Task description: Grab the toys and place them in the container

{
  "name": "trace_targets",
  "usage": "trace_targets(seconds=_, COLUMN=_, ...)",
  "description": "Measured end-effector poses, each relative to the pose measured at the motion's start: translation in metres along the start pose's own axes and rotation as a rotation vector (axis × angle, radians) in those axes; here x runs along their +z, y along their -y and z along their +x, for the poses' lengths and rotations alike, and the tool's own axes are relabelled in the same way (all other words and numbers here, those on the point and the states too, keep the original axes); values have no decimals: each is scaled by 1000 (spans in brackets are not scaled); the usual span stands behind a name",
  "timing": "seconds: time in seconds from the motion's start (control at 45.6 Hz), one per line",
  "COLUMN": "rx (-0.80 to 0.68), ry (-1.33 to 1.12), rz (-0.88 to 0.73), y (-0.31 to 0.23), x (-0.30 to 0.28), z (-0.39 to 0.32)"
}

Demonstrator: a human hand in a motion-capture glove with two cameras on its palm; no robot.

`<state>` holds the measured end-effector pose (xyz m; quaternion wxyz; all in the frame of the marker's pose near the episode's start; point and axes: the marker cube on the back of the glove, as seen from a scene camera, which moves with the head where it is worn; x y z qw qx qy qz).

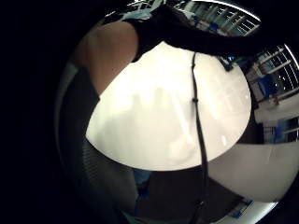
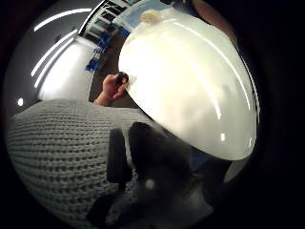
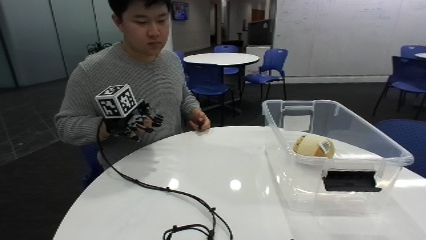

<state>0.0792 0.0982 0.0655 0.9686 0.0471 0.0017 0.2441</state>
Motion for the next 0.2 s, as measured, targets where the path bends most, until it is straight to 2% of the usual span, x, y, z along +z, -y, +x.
trace_targets(seconds=0.197, rx=45, ry=-8, rz=9, y=1, x=2, z=8)
